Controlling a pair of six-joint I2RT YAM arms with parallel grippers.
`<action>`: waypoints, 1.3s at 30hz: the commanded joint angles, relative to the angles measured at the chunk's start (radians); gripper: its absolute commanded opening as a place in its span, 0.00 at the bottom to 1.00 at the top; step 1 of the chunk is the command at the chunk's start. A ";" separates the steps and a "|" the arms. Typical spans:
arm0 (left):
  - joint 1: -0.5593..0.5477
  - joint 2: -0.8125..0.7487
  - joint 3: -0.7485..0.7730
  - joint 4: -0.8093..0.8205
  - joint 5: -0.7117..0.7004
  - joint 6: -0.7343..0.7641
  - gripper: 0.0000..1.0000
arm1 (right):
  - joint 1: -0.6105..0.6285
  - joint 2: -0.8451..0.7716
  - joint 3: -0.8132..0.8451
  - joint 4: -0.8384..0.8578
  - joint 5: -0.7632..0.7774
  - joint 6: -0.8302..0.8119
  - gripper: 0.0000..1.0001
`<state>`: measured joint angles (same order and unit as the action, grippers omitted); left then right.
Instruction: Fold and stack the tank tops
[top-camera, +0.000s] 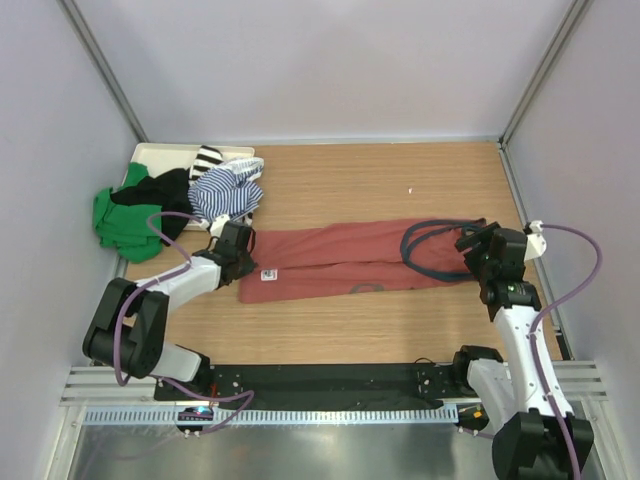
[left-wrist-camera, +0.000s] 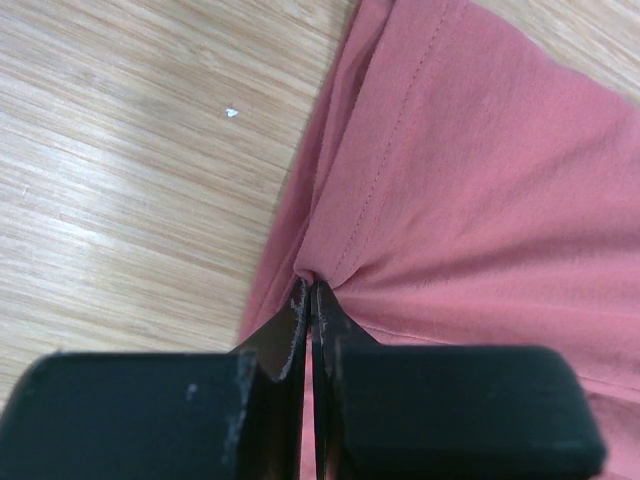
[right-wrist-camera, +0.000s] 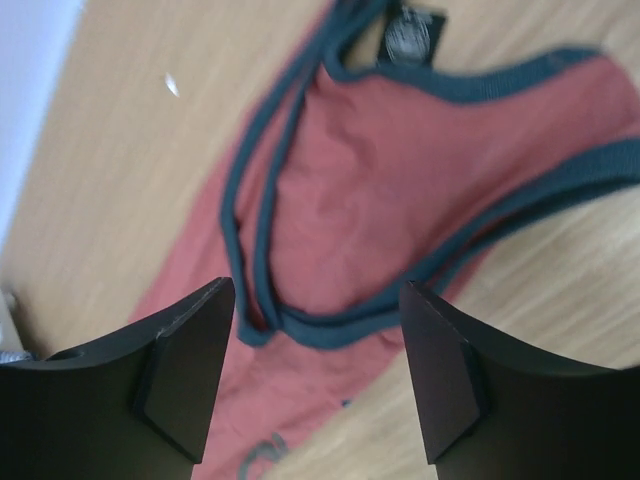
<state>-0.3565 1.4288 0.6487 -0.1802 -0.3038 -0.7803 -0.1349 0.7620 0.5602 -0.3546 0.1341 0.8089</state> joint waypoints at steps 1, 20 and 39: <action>0.008 -0.034 -0.011 -0.041 0.000 0.021 0.00 | 0.001 0.080 -0.006 -0.078 -0.103 0.038 0.72; 0.007 -0.045 -0.046 0.005 0.018 0.023 0.00 | 0.000 0.389 -0.020 -0.027 0.015 0.075 0.53; -0.301 -0.198 -0.192 -0.031 0.126 -0.227 0.00 | -0.019 1.098 0.481 0.207 -0.296 0.058 0.10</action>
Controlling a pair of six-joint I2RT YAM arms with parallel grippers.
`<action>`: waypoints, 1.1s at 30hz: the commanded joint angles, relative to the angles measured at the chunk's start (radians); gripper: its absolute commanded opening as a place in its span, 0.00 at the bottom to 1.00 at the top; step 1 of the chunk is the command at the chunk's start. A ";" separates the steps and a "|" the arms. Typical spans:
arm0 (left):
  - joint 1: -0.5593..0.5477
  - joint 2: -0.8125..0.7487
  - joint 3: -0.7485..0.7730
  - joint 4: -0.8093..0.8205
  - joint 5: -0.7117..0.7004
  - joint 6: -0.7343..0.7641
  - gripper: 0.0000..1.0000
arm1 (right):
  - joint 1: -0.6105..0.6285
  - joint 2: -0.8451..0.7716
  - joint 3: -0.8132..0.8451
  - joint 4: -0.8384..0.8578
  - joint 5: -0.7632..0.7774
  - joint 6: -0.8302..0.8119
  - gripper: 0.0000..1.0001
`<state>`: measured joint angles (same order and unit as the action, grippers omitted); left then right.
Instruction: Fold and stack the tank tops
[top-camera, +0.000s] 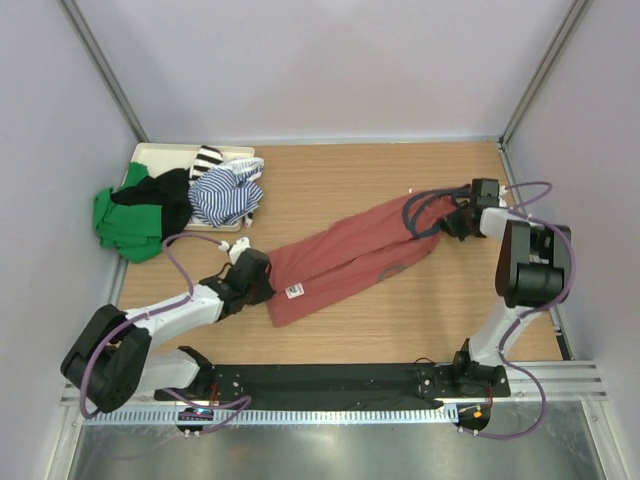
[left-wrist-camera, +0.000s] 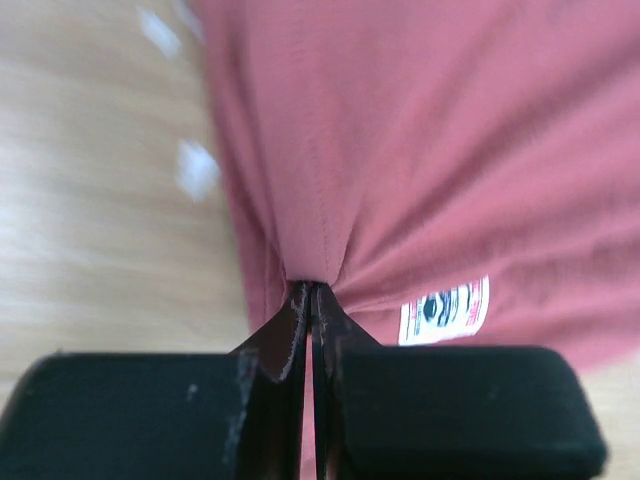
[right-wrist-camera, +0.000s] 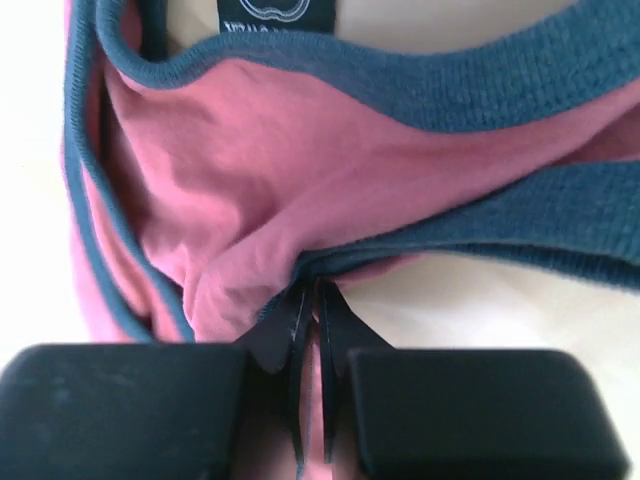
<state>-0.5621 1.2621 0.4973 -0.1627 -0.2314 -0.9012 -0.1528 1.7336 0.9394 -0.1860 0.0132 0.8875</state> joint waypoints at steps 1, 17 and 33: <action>-0.129 -0.042 -0.051 -0.051 0.052 -0.131 0.00 | -0.001 0.212 0.175 0.051 -0.224 -0.019 0.09; -0.810 0.261 0.201 -0.072 -0.158 -0.583 0.19 | 0.211 0.748 0.921 -0.007 -0.420 0.051 0.15; -0.885 -0.067 0.224 -0.471 -0.325 -0.556 0.91 | 0.308 0.825 1.182 -0.133 -0.224 -0.057 0.19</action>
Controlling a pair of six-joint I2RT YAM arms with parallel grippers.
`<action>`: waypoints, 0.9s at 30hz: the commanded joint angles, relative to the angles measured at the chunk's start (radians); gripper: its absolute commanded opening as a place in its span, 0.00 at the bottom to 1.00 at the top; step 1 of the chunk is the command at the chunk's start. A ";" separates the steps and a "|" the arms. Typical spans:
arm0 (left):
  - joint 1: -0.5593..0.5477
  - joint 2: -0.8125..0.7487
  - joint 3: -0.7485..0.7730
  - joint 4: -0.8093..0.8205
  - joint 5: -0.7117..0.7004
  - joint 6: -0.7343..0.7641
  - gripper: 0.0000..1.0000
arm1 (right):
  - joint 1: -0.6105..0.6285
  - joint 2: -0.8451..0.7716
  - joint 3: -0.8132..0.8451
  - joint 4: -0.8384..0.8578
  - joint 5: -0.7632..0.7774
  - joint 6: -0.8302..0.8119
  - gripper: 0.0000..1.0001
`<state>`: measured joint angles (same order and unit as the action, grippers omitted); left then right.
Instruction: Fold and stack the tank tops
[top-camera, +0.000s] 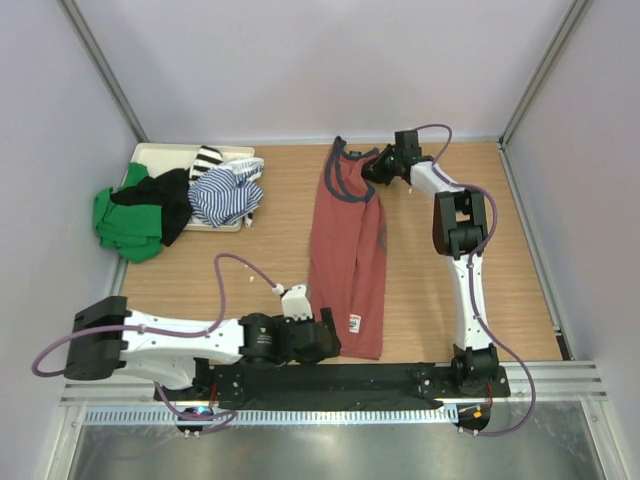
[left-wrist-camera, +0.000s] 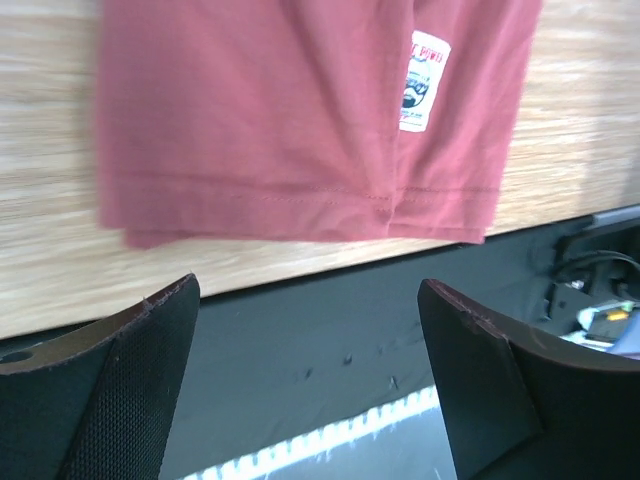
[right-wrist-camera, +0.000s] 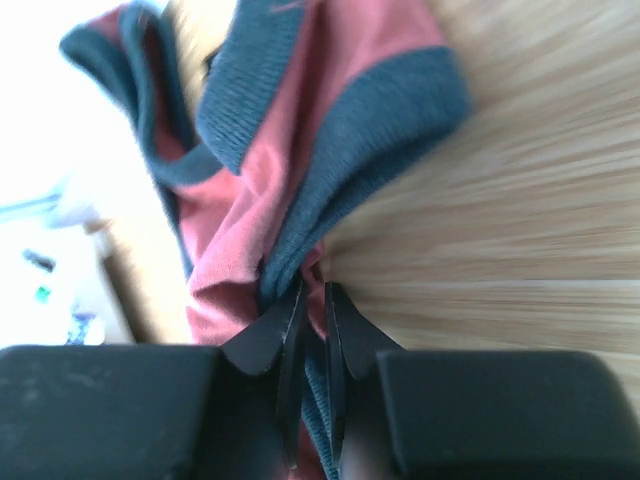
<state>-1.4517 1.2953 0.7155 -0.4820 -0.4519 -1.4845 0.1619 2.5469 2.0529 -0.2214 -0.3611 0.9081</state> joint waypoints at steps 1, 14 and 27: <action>0.017 -0.120 -0.002 -0.156 -0.087 0.042 0.90 | -0.009 0.015 0.110 -0.146 0.186 -0.107 0.18; 0.362 -0.268 -0.062 -0.109 0.044 0.323 0.89 | -0.010 0.003 0.248 -0.177 0.349 -0.244 0.44; 0.545 -0.174 -0.067 0.034 0.216 0.449 0.89 | -0.028 -0.011 0.203 -0.050 0.217 -0.177 0.62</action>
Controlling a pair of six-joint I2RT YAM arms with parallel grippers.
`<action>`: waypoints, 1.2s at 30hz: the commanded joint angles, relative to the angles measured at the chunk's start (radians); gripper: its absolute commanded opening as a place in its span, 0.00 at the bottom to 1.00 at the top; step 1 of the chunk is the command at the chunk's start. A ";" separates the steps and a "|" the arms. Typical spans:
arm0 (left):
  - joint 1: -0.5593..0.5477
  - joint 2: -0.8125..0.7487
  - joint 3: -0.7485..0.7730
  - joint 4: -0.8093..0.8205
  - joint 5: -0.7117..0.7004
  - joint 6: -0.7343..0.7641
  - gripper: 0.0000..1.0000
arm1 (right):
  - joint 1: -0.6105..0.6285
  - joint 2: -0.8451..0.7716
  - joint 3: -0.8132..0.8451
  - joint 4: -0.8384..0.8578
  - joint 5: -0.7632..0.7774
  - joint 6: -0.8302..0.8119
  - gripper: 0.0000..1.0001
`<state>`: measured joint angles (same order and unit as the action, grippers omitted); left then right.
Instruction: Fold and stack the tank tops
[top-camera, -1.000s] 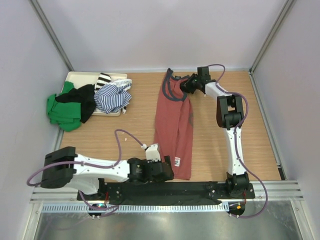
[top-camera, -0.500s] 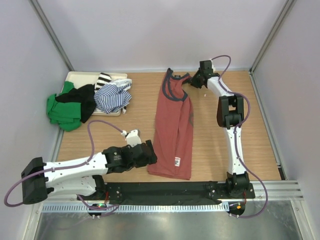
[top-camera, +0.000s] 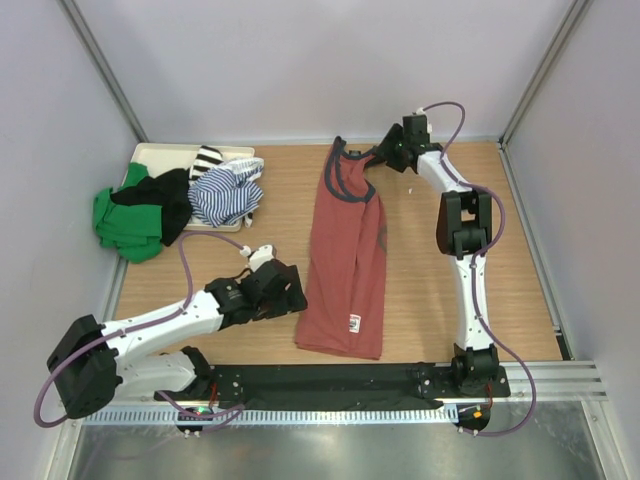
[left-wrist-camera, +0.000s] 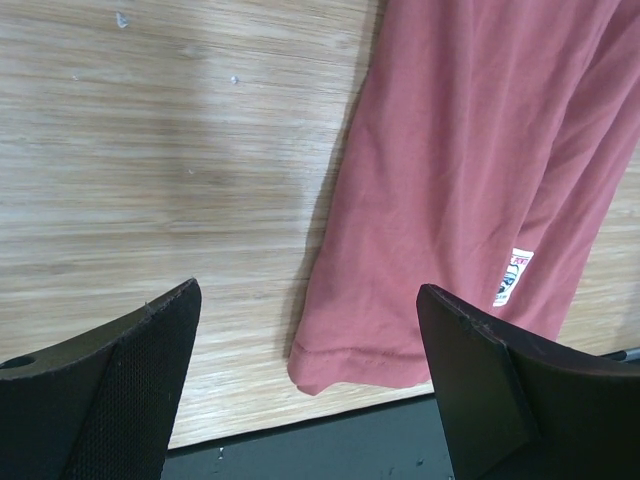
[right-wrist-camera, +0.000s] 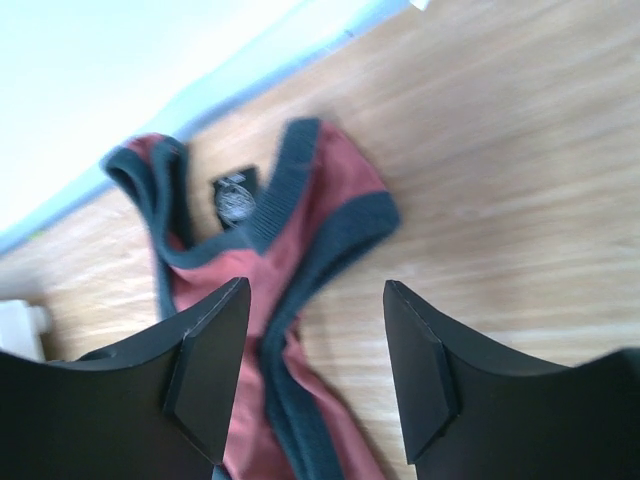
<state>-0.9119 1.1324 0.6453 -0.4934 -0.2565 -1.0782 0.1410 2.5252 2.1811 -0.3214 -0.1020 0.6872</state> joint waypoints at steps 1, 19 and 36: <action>0.008 -0.014 0.007 0.042 0.013 0.046 0.89 | -0.009 0.024 0.080 0.068 -0.056 0.078 0.61; 0.061 -0.045 0.017 -0.017 -0.021 0.093 0.89 | -0.021 0.175 0.240 0.211 0.053 0.146 0.01; 0.071 0.098 -0.006 0.151 0.058 0.110 0.84 | 0.048 -0.339 -0.173 0.095 0.246 -0.192 0.60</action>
<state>-0.8474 1.2362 0.6449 -0.4080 -0.2272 -0.9871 0.1719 2.4397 2.1952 -0.1905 0.1268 0.5251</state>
